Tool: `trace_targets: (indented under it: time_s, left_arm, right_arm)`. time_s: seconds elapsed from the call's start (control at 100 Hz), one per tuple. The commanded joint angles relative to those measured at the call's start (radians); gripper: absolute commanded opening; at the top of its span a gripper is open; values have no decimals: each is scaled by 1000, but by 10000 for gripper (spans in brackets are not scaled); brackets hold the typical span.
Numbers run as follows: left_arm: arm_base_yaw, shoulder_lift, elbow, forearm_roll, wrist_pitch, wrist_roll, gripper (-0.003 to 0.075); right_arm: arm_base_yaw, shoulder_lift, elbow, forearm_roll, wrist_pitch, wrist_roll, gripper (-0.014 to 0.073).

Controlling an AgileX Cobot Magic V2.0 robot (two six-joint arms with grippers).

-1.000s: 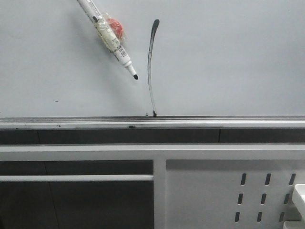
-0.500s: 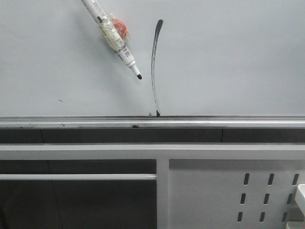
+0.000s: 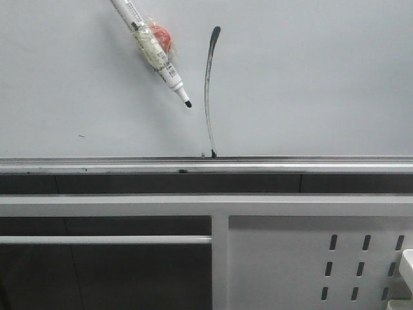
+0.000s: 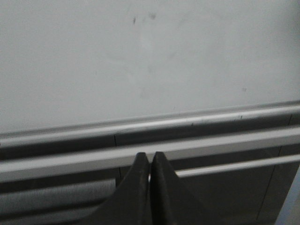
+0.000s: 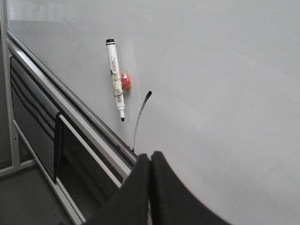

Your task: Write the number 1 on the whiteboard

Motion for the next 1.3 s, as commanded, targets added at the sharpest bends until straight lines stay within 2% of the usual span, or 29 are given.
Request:
trace_targets:
  time_s: [0.0, 0.98, 1.08, 1.18, 1.29]
  left_arm:
    - [27, -25, 35, 3, 6, -15, -20]
    - [45, -23, 35, -1, 6, -15, -20]
    - [45, -23, 35, -1, 6, -15, -20]
    - [45, -23, 35, -1, 6, -15, -20]
    - [45, -23, 35, -1, 6, -15, -20]
  right_arm:
    - [1, 11, -23, -35, -68, 0, -56]
    - [1, 11, -23, -37, -66, 0, -56]
    - [-5, 11, -8, -77, 16, 0, -56]
    - [-61, 11, 35, -53, 23, 0, -56]
    - [-224, 11, 115, 60, -68, 0, -56]
